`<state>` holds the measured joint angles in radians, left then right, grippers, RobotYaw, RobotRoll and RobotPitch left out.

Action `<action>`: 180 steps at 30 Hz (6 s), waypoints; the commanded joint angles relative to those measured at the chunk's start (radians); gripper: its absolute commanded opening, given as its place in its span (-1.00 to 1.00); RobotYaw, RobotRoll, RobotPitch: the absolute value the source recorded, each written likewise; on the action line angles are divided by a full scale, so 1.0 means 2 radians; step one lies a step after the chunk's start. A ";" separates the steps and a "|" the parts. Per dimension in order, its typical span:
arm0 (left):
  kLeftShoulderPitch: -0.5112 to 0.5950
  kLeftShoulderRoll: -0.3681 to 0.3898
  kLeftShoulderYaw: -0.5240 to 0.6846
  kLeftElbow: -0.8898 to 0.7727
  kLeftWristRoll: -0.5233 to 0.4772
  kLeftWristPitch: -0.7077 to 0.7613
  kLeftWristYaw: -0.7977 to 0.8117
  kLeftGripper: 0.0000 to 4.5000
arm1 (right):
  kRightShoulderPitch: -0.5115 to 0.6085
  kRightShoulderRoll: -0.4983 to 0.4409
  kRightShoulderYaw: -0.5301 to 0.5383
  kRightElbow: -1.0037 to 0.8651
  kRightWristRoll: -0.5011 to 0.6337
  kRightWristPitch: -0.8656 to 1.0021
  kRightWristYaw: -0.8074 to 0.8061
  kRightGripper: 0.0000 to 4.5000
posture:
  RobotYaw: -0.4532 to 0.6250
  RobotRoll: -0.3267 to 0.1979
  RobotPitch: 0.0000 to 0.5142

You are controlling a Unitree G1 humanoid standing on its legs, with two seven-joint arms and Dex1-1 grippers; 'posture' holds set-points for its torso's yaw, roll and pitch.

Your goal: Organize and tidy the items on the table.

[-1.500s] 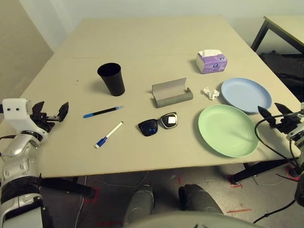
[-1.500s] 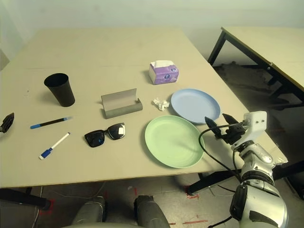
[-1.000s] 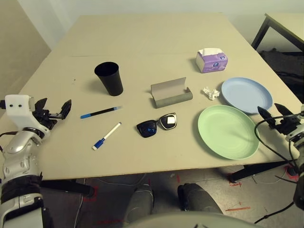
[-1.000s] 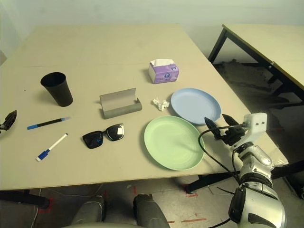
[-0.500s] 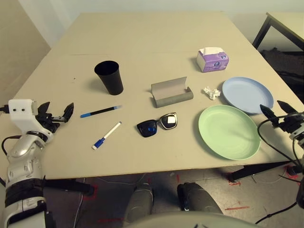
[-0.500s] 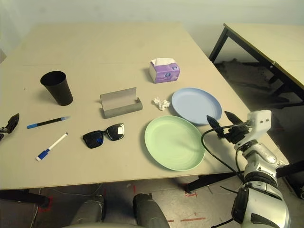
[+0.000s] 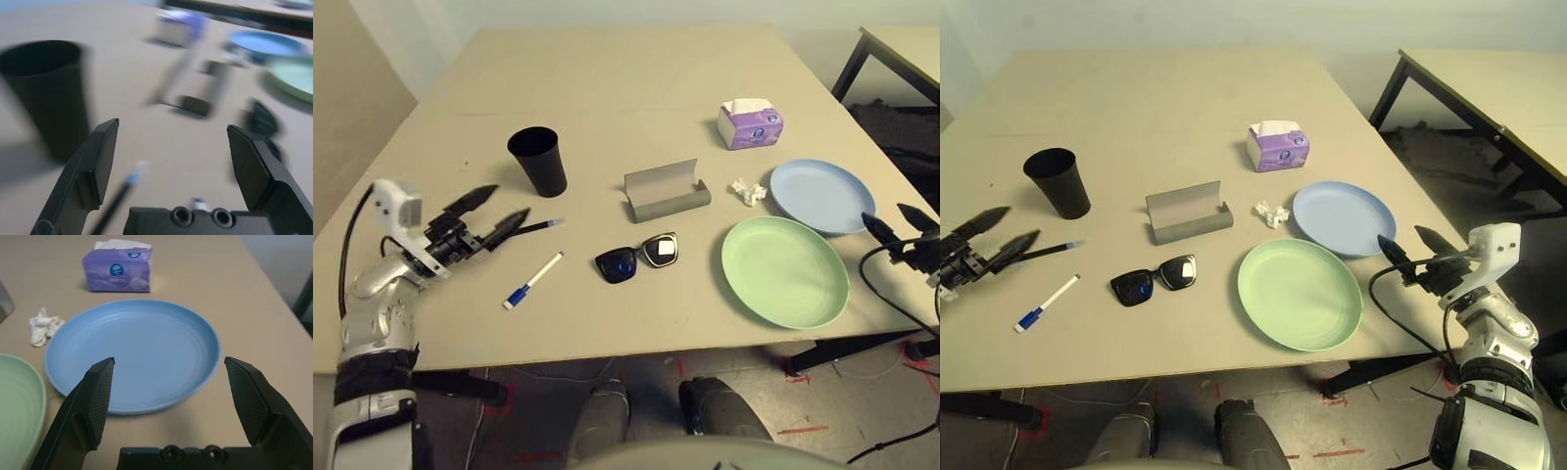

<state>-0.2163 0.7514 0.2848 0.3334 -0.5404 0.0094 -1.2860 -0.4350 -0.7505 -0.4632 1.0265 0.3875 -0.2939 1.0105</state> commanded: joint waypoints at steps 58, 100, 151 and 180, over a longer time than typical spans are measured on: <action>-0.055 -0.017 -0.106 0.087 0.067 -0.118 -0.151 1.00 | 0.097 -0.062 0.093 -0.511 0.114 0.750 -0.106 -0.99 | -0.28 0.25 -0.72; -0.070 -0.016 -0.098 0.127 0.075 -0.143 -0.156 1.00 | -0.232 -0.102 -0.006 -0.058 0.028 0.739 -0.264 -0.99 | -0.27 0.25 -0.61; -0.044 -0.006 -0.095 0.079 0.066 -0.106 -0.156 1.00 | -0.161 -0.026 -0.214 -0.218 0.118 0.827 -0.357 -0.67 | -0.33 0.25 -0.41; -0.076 -0.011 -0.092 0.107 0.070 -0.100 -0.156 1.00 | 0.062 -0.045 -0.104 -0.506 0.197 0.756 -0.167 0.98 | -0.35 0.25 -0.46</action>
<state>-0.3668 0.7298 0.1005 0.5327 -0.4027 -0.1876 -1.5922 -0.3271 -0.8297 -0.6805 0.0396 0.7996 1.2732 0.6607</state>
